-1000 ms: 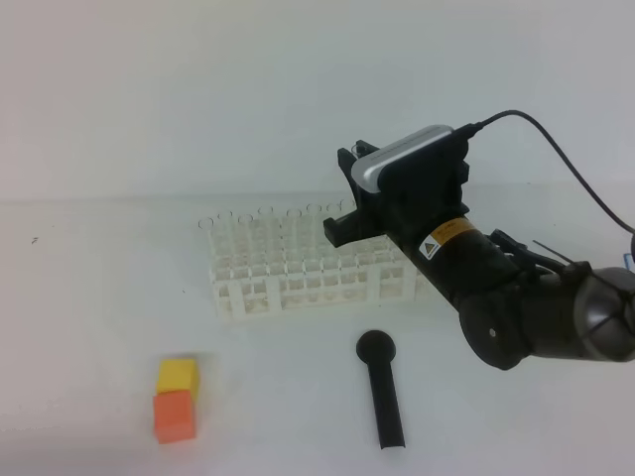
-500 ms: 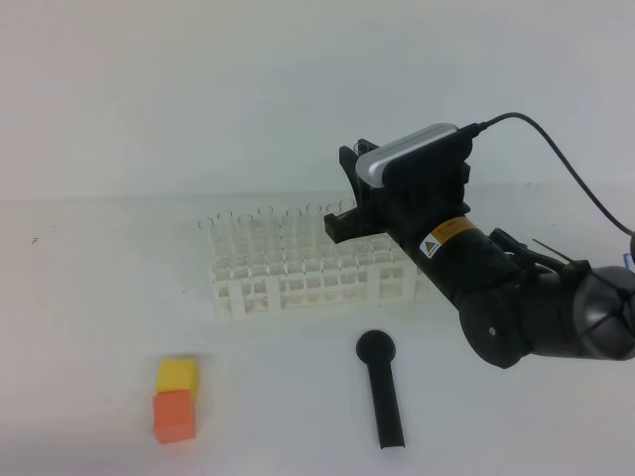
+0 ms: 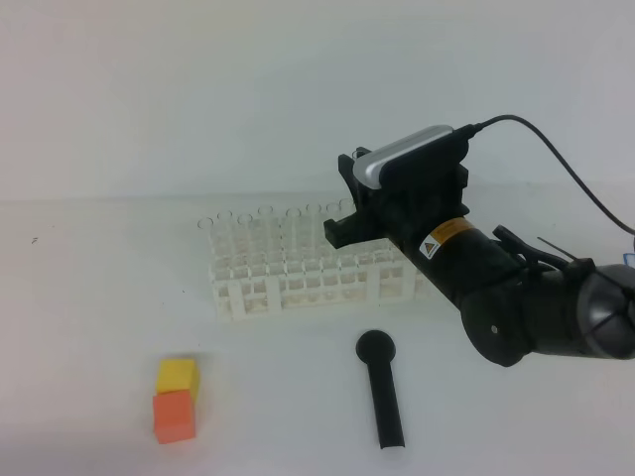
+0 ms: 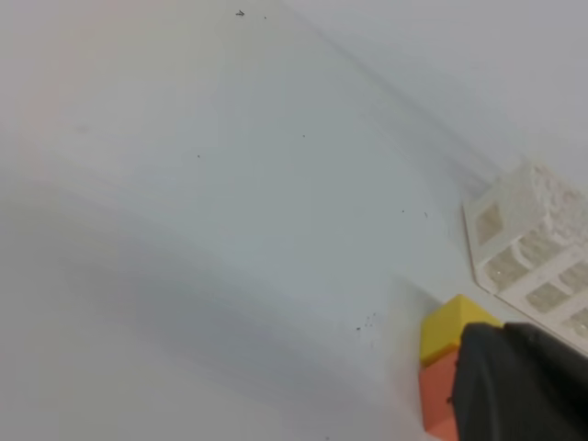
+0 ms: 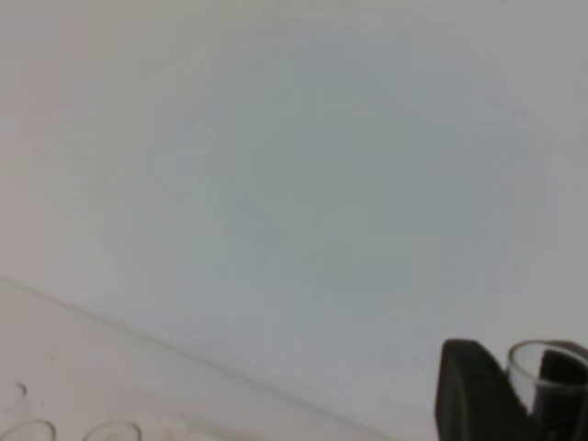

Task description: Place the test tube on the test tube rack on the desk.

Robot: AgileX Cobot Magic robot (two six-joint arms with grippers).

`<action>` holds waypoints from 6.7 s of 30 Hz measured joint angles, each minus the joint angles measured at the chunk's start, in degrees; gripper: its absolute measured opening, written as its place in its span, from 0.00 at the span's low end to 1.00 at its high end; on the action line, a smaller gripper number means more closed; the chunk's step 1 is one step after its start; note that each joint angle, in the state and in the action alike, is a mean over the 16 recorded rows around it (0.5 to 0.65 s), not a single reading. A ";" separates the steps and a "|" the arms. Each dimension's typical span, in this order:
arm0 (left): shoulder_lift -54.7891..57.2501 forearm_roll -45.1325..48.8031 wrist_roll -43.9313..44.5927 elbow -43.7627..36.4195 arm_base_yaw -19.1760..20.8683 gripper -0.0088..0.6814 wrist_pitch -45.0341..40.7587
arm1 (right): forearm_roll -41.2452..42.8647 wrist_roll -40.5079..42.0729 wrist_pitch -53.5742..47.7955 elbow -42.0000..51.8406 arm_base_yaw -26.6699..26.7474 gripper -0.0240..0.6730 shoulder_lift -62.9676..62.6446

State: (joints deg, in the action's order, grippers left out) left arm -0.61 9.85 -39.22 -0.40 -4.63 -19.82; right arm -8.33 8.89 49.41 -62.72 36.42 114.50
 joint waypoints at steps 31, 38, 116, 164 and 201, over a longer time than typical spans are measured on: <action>-0.48 0.10 0.01 -0.68 0.02 0.01 0.37 | 1.52 10.36 -8.12 0.00 0.00 0.49 -5.23; -0.20 0.05 0.01 -0.34 0.01 0.01 0.19 | 1.08 16.04 -15.38 0.00 0.00 0.38 -13.64; 0.24 -0.05 -0.01 0.34 -0.01 0.01 -0.19 | 1.94 5.56 -64.60 64.03 -45.96 0.03 -111.17; 0.33 -0.01 -0.01 0.34 4.78 0.01 -0.19 | 8.33 -0.77 -69.98 64.01 -41.10 0.03 -115.15; -0.33 -1.38 0.06 -0.68 5.14 0.01 0.52 | 8.33 -0.77 -69.98 64.01 -41.10 0.03 -115.15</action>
State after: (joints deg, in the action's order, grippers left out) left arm -0.94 8.47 -39.15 -1.08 0.51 -19.29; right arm 0.00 8.13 -20.57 1.29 -4.68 -0.65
